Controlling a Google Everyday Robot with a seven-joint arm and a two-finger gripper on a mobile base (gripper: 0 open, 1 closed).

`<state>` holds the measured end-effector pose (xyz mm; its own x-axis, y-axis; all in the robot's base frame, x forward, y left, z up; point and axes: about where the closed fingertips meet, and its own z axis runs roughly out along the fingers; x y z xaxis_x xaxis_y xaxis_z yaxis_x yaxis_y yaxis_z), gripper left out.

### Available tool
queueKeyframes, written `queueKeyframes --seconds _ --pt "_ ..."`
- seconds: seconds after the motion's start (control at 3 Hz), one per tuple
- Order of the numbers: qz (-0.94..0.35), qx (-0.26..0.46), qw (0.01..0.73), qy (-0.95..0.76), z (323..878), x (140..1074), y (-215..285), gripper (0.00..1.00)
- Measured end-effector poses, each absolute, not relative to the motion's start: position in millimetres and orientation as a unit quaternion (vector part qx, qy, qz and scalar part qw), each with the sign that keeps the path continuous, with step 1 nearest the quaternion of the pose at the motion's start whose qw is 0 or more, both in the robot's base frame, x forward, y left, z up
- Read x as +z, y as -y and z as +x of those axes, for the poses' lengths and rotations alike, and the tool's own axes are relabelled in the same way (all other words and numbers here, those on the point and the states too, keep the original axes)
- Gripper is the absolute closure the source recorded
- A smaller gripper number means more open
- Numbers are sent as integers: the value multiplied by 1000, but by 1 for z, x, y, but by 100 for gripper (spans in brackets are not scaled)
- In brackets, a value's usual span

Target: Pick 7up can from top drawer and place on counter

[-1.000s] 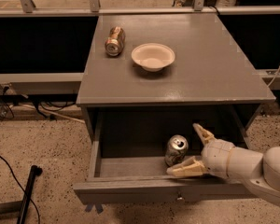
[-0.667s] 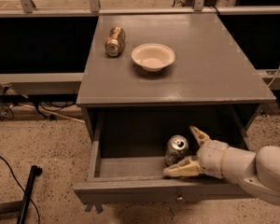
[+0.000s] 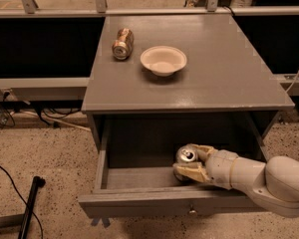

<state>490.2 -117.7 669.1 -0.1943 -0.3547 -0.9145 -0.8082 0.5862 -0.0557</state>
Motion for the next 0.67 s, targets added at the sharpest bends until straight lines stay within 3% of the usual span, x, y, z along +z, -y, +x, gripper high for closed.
queueKeyframes --seconds 0.33,0.67 --pt "-400 240 492 -735 489 662 108 63" --pt "-441 256 461 -726 480 686 90 94"
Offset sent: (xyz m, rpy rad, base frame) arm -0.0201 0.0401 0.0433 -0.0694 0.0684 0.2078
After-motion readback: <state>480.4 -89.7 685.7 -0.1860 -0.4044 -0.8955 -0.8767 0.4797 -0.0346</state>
